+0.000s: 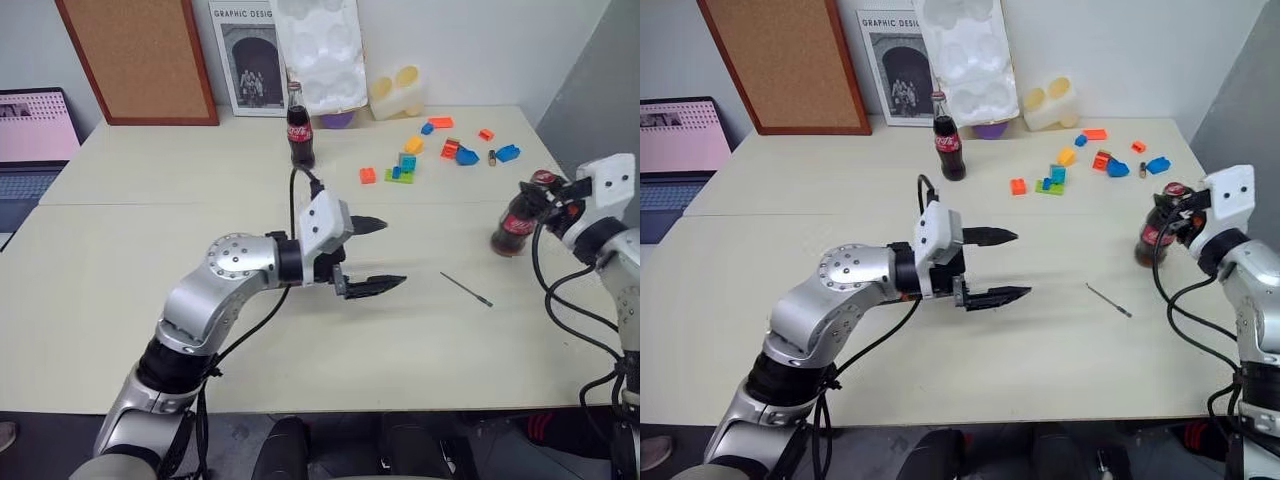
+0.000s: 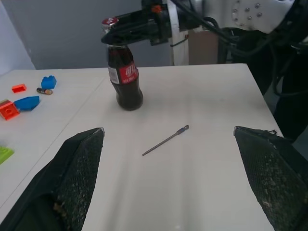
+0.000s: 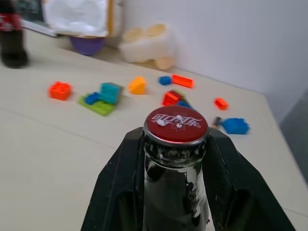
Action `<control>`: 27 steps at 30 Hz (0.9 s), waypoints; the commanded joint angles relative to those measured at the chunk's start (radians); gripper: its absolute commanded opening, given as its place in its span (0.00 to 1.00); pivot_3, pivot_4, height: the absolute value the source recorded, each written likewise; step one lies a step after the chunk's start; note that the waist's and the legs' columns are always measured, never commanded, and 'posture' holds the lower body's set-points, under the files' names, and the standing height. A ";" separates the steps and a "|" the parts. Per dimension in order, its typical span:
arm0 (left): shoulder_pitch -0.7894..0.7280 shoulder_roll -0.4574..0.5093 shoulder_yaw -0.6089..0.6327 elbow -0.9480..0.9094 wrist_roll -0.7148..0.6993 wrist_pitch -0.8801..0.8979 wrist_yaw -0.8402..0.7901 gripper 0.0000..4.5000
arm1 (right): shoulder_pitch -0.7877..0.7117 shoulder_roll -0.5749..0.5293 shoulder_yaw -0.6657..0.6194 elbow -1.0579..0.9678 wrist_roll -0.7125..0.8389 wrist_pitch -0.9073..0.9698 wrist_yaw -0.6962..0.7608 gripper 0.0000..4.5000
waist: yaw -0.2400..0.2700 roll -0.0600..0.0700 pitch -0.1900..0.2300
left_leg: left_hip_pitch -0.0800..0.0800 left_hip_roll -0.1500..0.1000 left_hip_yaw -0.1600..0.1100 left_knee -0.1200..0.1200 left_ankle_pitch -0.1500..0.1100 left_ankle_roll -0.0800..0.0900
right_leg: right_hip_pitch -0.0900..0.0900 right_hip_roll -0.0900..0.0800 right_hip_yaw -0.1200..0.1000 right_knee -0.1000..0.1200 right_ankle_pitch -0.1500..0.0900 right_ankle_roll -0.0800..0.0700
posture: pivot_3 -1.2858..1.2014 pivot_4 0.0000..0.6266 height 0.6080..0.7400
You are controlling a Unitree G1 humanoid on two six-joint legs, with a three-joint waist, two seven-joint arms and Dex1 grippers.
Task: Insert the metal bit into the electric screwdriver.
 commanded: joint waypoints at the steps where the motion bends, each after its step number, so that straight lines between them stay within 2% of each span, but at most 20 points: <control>1: -0.036 -0.026 -0.038 0.023 0.050 -0.029 0.001 1.00 | -0.057 -0.032 -0.059 0.068 -0.040 -0.062 -0.045 0.28 | 0.000 0.000 0.000 | 0.000 0.000 0.000 0.000 0.000 0.000 | 0.000 0.000 0.000 0.000 0.000 0.000 | 0.52 0.24 1.00; 11: -0.085 -0.095 -0.065 0.088 0.108 -0.034 0.014 1.00 | -0.087 -0.018 -0.093 0.161 -0.015 -0.043 -0.052 0.28 | 0.000 0.000 0.000 | 0.000 0.000 0.001 0.000 0.000 0.000 | 0.000 0.000 0.001 0.001 0.001 -0.001 | 0.52 0.24 1.00; 27: -0.085 -0.114 -0.058 0.096 0.131 -0.034 0.006 1.00 | -0.059 -0.017 -0.145 0.154 0.010 0.023 -0.096 0.28 | 0.004 0.000 0.000 | 0.000 -0.001 0.001 0.003 0.000 0.000 | 0.001 -0.001 0.001 0.002 0.001 0.000 | 0.52 0.24 1.00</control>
